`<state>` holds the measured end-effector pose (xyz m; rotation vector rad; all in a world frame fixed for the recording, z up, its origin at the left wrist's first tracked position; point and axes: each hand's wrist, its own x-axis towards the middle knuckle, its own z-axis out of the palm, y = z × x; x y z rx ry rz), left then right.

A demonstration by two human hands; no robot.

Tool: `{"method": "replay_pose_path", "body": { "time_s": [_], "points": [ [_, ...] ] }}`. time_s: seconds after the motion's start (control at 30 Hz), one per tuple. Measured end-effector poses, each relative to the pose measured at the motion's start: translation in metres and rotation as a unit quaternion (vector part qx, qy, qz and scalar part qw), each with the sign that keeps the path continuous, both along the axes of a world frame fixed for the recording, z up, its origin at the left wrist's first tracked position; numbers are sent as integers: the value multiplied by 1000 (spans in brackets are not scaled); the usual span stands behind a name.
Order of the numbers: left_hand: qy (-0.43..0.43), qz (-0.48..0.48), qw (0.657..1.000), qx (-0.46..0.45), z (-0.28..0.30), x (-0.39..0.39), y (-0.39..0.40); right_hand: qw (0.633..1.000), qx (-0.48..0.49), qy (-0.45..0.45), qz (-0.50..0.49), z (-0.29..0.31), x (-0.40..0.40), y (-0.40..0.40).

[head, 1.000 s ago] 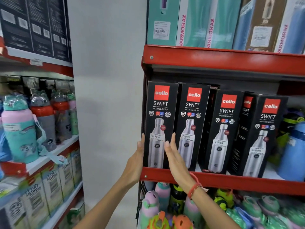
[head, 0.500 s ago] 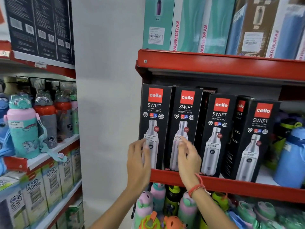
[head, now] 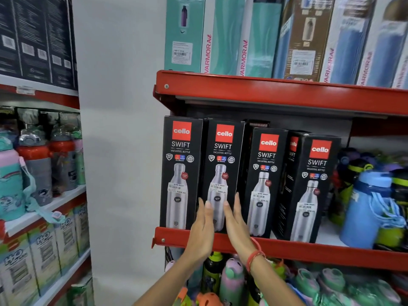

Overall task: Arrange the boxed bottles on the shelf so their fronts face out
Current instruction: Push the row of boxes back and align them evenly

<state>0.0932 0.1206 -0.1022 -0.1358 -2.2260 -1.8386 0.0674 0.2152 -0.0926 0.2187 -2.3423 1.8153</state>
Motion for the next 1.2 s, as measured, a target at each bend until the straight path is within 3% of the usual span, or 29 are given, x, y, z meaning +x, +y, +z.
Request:
{"method": "replay_pose_path", "body": {
  "time_s": [0.43,0.67,0.73,0.83,0.9,0.97,1.03,1.2],
  "points": [
    [8,37,999,31,-7,4,-16,995,100,-19,22,4,21,24],
    [-13,54,998,36,-2,7,-15,994,98,-25,38,3,16,32],
    [25,89,995,30,-1,11,-9,997,79,8,13,1,17,36],
    [115,155,981,32,3,19,10,987,54,104,-113,-3,16,52],
    [130,112,983,61,8,17,25,977,44,125,-166,-8,9,67],
    [72,-1,994,84,11,10,40,979,53,97,-169,-13,4,81],
    [1,-84,995,49,11,2,57,988,69,47,-133,-18,0,91],
    [-27,-113,993,5,7,-3,84,995,81,11,-53,-13,-2,100]
  ]
}}
